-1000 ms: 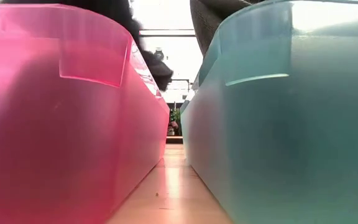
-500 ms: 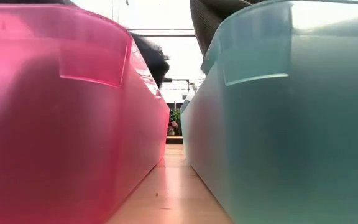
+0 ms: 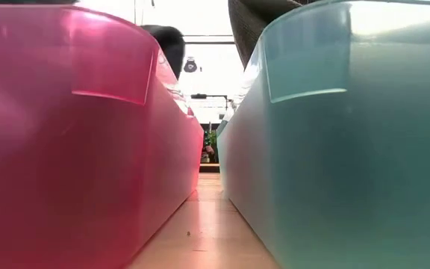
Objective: Pick & Place hat
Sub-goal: Put the blue cap into the pink bin, then return to Home Position
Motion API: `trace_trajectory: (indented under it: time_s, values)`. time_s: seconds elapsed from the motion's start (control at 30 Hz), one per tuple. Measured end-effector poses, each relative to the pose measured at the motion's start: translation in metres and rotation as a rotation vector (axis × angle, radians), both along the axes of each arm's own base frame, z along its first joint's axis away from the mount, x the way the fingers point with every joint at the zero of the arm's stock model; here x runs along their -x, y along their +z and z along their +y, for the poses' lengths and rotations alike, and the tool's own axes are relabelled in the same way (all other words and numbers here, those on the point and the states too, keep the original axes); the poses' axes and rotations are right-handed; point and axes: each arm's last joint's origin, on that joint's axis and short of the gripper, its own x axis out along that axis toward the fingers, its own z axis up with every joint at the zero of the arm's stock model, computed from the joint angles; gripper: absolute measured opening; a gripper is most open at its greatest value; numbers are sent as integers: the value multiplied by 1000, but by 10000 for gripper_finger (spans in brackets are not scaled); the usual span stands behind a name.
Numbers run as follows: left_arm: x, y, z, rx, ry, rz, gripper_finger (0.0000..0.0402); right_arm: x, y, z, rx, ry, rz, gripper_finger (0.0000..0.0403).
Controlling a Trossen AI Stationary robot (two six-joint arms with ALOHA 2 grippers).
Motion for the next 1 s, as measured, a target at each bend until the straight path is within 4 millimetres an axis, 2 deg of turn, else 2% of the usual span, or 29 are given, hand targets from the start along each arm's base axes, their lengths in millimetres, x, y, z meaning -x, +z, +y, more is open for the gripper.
trace_trajectory:
  time_s: [0.17,0.4,0.6,0.77,1.0]
  values:
    - [-6,-11,15,140,275,90,30,0,0,0,0,0,0,138]
    - [-8,-24,21,196,332,87,39,0,0,0,1,0,-3,138]
    - [-13,-21,18,309,408,45,41,0,0,0,1,1,-3,138]
    - [-17,-14,17,388,588,-22,41,0,0,0,1,1,-4,138]
    - [-17,-16,21,522,815,78,41,0,0,0,1,1,-5,138]
